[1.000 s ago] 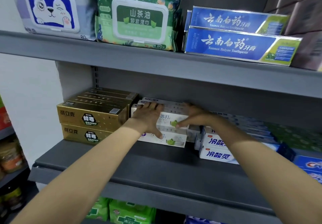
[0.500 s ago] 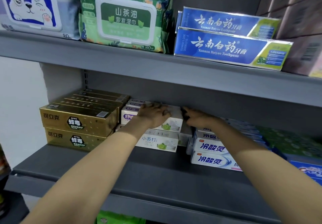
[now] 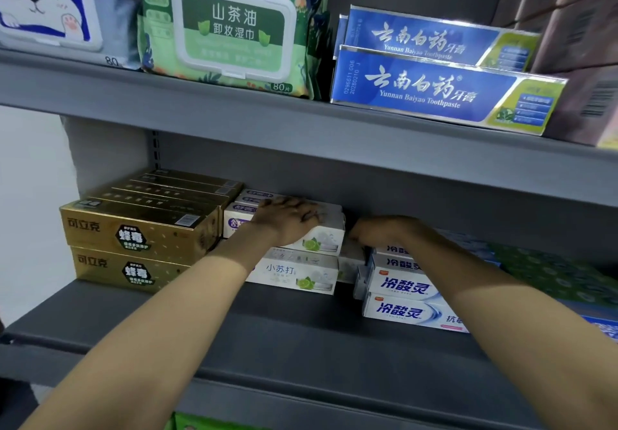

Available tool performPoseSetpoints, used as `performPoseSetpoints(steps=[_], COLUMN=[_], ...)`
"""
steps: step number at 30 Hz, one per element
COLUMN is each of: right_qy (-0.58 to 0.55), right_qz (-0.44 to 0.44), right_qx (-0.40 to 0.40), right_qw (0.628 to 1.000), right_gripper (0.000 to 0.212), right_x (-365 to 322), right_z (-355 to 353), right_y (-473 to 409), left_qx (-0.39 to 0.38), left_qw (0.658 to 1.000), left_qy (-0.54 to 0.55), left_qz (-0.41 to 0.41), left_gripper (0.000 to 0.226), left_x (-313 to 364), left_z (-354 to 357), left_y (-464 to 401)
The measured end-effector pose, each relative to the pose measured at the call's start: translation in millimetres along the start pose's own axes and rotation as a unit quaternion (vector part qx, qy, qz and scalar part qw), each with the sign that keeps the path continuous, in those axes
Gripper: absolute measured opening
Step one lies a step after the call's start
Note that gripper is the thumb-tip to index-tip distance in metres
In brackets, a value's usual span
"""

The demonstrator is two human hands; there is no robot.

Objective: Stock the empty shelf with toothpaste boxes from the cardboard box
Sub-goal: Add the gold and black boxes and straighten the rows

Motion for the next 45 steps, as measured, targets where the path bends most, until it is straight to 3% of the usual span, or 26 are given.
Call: performPoseSetpoints(steps=[5,9,11,19,22,25,30,39,42,45], right_qy=[-0.019,-0.021,-0.017,-0.061,-0.05,-0.005,0.02,-0.055,-0.024,-0.07], right_qz=[-0.023,-0.03,-0.039,-0.046,-0.056,-0.042,-0.032,-0.041,-0.011,-0.026], right_qx=[-0.004,0.062,0.05,0.046,0.036,0.047,0.042,0.038,0.075,0.061], right_qw=[1.0,0.997,0.998,0.996,0.996,0.998,0.998,0.997,0.997,0.995], right_gripper=[0.025,0.026,0.015,0.025,0.017,0.034,0.034,0.029,0.032,0.031], right_x=[-10.3,-6.9,-11.4,-26.2,-29.5,-27.1,-31.4,-30.4,-18.7,-30.8], right_z=[1.4,-15.7,-9.8,-4.8,-9.0,-8.0,1.6,-2.0,-5.8,-0.7], right_y=[3.3,9.8,12.5,18.4,30.7,36.2,35.7,48.1,48.5,49.1], left_qx=[0.002,0.013,0.016,0.02,0.019,0.023,0.027,0.046,0.043,0.015], left_qw=[1.0,1.0,1.0,1.0,1.0,1.0,1.0,0.998,0.999,0.999], left_qy=[0.0,0.004,0.001,-0.002,-0.001,0.002,-0.004,0.035,0.018,-0.02], left_qz=[-0.007,-0.012,-0.013,-0.015,-0.015,-0.014,-0.006,0.015,0.022,0.042], left_gripper=[0.052,0.052,0.052,0.054,0.054,0.054,0.053,0.051,0.059,0.089], left_x=[-1.1,-1.6,-1.5,-2.4,-2.7,-2.9,-2.0,5.6,5.3,2.2], left_z=[0.0,-0.9,-0.3,1.0,0.9,1.3,2.4,-11.0,-16.5,-7.3], left_y=[1.8,2.5,2.5,-0.3,0.7,2.1,2.4,10.8,22.6,33.4])
Point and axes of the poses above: each hand's wrist, its own y-axis away from the middle knuckle, its own z-axis out of the palm, x = y × z, the point moved 8 cm from there along -y, towards the middle knuckle, and after that the axes turned 5 degrees about x, right-handed, at the moved point
